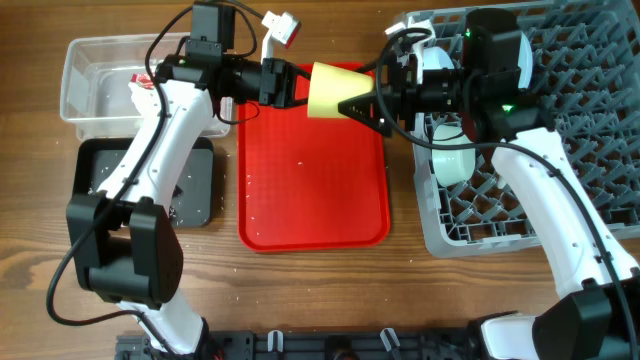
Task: Sort waste into correct bins and load items into the dishwasher rack
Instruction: 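Hand the yellow cup from the left gripper to the right gripper, then place the yellow cup in the rack with the right gripper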
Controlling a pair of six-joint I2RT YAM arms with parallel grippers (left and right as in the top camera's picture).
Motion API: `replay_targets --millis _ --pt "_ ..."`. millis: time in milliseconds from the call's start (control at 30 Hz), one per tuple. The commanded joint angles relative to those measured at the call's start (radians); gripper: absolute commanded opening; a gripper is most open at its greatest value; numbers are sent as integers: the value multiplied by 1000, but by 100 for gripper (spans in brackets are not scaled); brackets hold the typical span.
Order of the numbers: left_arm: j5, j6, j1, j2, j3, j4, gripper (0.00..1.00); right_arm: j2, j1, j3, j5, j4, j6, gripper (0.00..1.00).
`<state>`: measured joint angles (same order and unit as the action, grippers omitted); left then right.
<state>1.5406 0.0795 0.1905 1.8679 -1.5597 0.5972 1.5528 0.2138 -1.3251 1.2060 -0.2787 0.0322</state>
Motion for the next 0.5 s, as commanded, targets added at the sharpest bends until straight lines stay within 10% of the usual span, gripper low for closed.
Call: replay_targets --millis 0,67,167,267,367,467 --pt "36 -13 4 -21 -6 -4 4 19 8 4 27 9 -5 67" --pt "35 -13 4 -21 -6 -5 4 19 8 4 34 9 -6 54" --pt "33 -13 3 -21 -6 -4 59 18 -20 3 49 9 -6 44" --pt "-72 -13 1 -21 -6 -4 72 0 -156 3 66 -45 -6 42" --pt "-505 -13 8 -21 -6 21 100 -86 -322 -3 -301 -338 -6 44" --pt "-1145 -13 32 -21 -4 69 100 -205 -379 -143 -935 -844 76 40"
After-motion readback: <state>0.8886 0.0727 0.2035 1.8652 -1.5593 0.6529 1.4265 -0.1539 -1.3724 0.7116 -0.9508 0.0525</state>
